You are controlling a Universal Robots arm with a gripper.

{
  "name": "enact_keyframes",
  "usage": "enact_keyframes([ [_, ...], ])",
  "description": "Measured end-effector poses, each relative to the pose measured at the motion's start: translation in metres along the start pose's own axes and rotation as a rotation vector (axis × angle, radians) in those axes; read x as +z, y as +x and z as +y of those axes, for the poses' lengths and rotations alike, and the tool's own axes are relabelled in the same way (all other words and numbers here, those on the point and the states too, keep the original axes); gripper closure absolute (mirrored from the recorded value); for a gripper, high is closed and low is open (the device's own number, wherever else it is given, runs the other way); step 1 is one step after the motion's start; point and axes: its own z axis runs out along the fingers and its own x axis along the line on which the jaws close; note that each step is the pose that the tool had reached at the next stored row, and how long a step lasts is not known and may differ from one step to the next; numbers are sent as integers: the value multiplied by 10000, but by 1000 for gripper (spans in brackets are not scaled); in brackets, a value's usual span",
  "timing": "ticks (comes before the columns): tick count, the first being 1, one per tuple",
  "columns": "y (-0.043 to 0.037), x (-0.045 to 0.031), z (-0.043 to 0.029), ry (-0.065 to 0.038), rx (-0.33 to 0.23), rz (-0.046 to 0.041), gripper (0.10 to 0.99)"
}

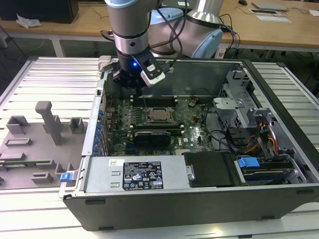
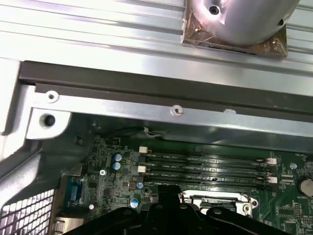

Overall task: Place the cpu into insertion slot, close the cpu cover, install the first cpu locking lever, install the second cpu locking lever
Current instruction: 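Install the first cpu locking lever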

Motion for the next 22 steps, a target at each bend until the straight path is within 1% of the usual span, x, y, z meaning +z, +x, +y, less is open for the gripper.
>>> enact_keyframes([
  [2, -52, 4, -5, 0, 0, 0, 980],
  [5, -166, 15, -17, -1, 1, -1, 980],
  [16, -514, 45, -53, 0, 0, 0, 980],
  [19, -525, 46, -54, 0, 7, -2, 980],
  [20, -522, 46, -53, 3, 4, -23, 980],
  [22, -502, 49, -52, 18, -42, -219, 980],
])
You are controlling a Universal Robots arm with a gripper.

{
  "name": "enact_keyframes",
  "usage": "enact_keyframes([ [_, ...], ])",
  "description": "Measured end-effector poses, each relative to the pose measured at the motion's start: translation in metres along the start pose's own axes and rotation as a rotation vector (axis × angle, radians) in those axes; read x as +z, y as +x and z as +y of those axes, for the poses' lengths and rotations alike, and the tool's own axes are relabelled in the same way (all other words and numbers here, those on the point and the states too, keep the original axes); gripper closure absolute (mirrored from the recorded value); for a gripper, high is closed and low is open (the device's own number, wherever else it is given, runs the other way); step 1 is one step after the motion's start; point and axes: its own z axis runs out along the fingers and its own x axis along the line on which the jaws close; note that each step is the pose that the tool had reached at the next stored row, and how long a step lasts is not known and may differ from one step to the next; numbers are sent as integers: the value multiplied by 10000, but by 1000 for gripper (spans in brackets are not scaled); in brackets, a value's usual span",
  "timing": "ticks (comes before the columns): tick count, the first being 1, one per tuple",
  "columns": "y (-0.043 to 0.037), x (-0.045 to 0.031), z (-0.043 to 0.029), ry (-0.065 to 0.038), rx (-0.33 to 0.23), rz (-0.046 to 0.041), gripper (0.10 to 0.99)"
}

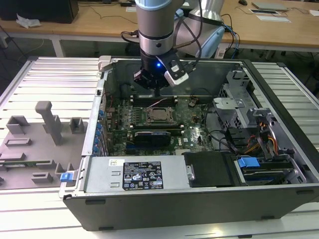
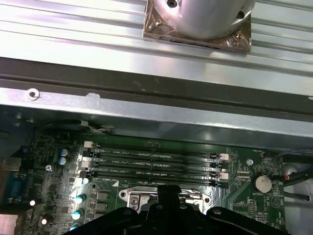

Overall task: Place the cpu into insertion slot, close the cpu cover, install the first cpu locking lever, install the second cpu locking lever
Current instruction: 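Install the first cpu locking lever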

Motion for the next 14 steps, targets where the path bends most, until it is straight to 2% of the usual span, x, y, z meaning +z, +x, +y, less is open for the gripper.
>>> enact_keyframes([
  [1, 11, 1, 1, 11, -26, -123, 980],
  [2, 26, 4, 1, 26, -66, -301, 980],
  [3, 37, 5, 2, 35, -93, -418, 980],
  [5, 59, 11, 2, 52, -134, -613, 980],
  [6, 68, 18, 2, 56, -147, -677, 980],
  [9, 95, 54, -4, 68, -168, -800, 980],
  [11, 102, 89, -12, 73, -160, -806, 980],
  [14, 110, 142, -23, 132, 27, -842, 980],
])
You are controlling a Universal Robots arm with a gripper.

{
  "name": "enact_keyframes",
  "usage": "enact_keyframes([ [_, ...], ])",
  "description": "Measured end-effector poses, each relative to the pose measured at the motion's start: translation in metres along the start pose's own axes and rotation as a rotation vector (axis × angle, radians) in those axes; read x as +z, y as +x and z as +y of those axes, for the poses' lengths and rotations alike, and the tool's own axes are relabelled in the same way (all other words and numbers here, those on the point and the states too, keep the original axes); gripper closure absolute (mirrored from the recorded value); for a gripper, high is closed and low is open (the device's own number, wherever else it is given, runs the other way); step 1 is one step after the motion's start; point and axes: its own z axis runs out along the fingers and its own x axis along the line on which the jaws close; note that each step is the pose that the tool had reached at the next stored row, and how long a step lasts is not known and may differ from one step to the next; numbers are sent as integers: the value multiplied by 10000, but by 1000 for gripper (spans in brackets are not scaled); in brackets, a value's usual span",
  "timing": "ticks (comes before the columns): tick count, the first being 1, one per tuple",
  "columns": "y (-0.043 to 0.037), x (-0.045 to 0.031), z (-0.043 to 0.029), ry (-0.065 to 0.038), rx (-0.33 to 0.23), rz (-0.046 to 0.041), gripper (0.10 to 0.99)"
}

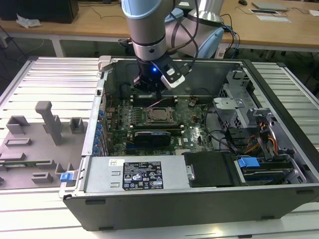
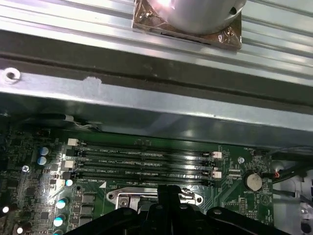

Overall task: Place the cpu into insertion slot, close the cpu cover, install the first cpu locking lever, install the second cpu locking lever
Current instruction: 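Install the first cpu locking lever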

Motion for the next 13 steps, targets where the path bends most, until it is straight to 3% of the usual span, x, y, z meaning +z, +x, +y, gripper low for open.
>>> enact_keyframes([
  [7, -1, 57, 14, 148, 678, -135, 980],
  [10, -27, 111, 91, 267, 1027, -203, 980],
  [13, -29, 115, 95, 270, 1038, -205, 980],
])
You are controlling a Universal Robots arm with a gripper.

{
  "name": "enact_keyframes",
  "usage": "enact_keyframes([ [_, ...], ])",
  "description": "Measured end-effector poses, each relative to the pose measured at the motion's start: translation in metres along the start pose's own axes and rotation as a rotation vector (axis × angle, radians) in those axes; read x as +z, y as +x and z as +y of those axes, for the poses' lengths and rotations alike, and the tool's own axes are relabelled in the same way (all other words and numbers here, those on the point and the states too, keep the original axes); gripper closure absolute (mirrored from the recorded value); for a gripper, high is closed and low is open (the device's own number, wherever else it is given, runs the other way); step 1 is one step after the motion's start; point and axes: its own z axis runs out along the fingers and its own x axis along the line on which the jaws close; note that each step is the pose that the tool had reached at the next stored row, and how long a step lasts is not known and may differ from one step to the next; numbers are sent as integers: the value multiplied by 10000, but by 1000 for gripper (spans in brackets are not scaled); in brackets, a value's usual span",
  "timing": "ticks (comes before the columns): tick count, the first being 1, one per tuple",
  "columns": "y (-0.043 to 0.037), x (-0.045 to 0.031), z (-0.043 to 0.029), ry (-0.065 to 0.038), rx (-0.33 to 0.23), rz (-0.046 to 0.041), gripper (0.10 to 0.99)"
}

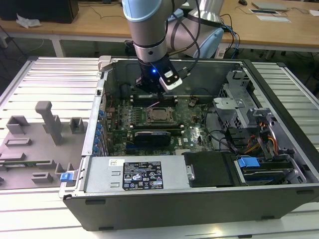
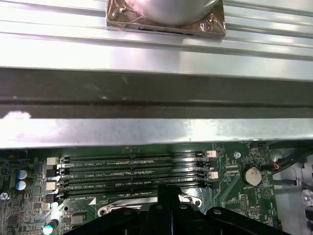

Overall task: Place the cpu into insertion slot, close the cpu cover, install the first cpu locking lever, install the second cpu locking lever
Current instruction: 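Install the first cpu locking lever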

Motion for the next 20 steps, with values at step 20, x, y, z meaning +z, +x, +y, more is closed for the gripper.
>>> enact_keyframes([
  [20, 40, 97, 25, 241, 483, -362, 980],
])
